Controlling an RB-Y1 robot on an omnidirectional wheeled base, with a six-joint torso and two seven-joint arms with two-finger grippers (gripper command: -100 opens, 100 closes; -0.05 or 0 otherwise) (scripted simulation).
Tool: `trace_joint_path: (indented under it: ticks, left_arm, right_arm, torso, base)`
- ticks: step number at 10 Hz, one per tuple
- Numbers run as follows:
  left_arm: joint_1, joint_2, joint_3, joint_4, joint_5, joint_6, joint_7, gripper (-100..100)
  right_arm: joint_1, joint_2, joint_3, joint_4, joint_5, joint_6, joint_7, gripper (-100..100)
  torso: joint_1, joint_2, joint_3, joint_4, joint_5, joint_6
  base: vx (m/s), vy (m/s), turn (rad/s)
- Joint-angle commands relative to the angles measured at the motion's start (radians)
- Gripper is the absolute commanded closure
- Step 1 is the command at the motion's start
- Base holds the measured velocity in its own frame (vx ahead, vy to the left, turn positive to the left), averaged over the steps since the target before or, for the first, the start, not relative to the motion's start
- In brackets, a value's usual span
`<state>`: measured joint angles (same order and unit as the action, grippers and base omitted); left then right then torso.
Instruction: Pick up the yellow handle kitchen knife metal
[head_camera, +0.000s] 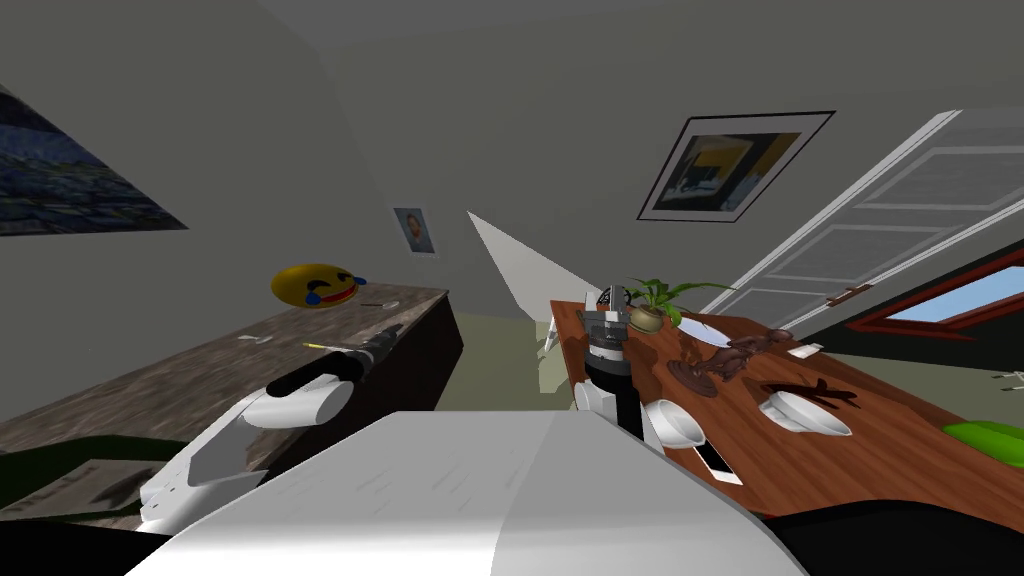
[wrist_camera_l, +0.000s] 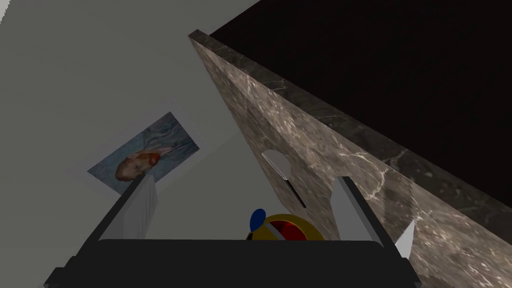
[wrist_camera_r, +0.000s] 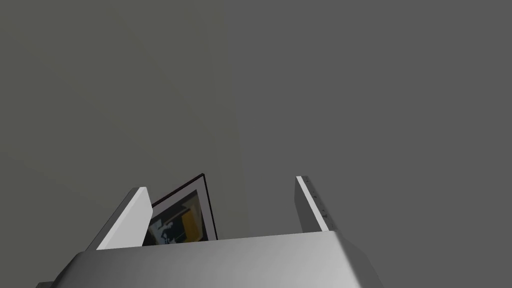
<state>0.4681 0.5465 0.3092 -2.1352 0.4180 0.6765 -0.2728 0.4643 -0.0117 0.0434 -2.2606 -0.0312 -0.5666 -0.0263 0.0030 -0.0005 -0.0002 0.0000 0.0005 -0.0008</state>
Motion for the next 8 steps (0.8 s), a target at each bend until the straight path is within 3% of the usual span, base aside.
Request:
trace_joint_path:
  ticks: [1,2,3,5,6,8]
  left_arm:
    - [-0.01,0.014,0.009,0.015,0.014,0.05,-0.014,-100]
    - [-0.01,0.014,0.009,0.015,0.014,0.073,-0.014,-100]
    - [-0.02,0.04,0.027,0.046,0.045,0.102,-0.039,-100]
    - [-0.02,0.04,0.027,0.046,0.045,0.152,-0.039,-100]
    - [-0.031,0.067,0.044,0.078,0.076,0.184,-0.065,-100]
    - [-0.031,0.067,0.044,0.078,0.076,0.229,-0.065,-100]
  right_arm:
    - [0.0,0.0,0.0,0.0,0.0,0.0,0.0,0]
    - [0.0,0.0,0.0,0.0,0.0,0.0,0.0,0]
    - [0.0,0.0,0.0,0.0,0.0,0.0,0.0,0]
    - [0.0,0.0,0.0,0.0,0.0,0.0,0.0,0]
    - [0.0,0.0,0.0,0.0,0.0,0.0,0.0,0]
    - [0.0,0.0,0.0,0.0,0.0,0.0,0.0,0]
  torso:
    - [0.0,0.0,0.0,0.0,0.0,0.0]
    - [0.0,0.0,0.0,0.0,0.0,0.0]
    - [0.0,0.0,0.0,0.0,0.0,0.0]
    - [0.0,-0.001,-0.001,0.0,0.0,0.0]
    - [0.0,0.0,0.0,0.0,0.0,0.0]
    - [0.002,-0.002,-0.001,0.0,0.001,0.0]
  base:
    - [0.04,0.024,-0.024]
    - [0.021,0.015,0.003]
    - [0.035,0.017,-0.027]
    - [0.036,0.023,-0.007]
    - [0.06,0.044,-0.013]
    - [0.038,0.033,-0.007]
